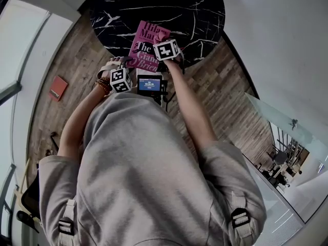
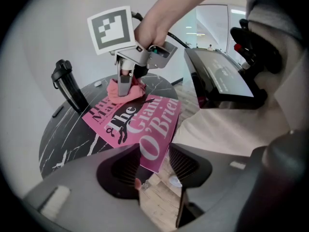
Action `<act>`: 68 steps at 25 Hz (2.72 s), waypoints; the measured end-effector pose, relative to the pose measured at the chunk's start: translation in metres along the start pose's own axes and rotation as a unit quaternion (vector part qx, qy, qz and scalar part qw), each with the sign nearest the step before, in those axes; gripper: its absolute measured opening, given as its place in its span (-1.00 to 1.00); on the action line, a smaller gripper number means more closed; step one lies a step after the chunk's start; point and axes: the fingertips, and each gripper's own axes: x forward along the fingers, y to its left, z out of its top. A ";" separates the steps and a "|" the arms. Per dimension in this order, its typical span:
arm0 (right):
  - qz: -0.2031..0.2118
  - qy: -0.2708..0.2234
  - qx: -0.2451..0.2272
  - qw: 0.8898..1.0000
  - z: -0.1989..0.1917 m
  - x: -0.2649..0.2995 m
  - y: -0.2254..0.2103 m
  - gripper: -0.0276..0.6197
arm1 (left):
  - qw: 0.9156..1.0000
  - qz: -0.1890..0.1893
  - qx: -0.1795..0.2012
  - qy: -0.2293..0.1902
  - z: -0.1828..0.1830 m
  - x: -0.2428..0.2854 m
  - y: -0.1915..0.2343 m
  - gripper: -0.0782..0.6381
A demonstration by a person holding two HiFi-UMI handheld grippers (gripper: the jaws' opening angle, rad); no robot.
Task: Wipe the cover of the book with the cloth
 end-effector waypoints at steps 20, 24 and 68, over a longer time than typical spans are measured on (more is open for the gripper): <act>0.045 -0.008 0.007 0.999 0.021 0.004 0.042 -0.61 | 1.000 -0.003 -0.011 -0.006 0.001 -0.001 -0.001 -0.26; 0.051 -0.013 -0.001 0.999 0.028 0.011 0.053 -0.61 | 1.000 -0.004 -0.013 -0.009 0.000 0.000 -0.001 -0.26; 0.041 -0.051 0.108 0.992 -0.042 -0.023 -0.001 -0.59 | 0.998 -0.016 -0.057 -0.011 0.003 -0.003 0.001 -0.22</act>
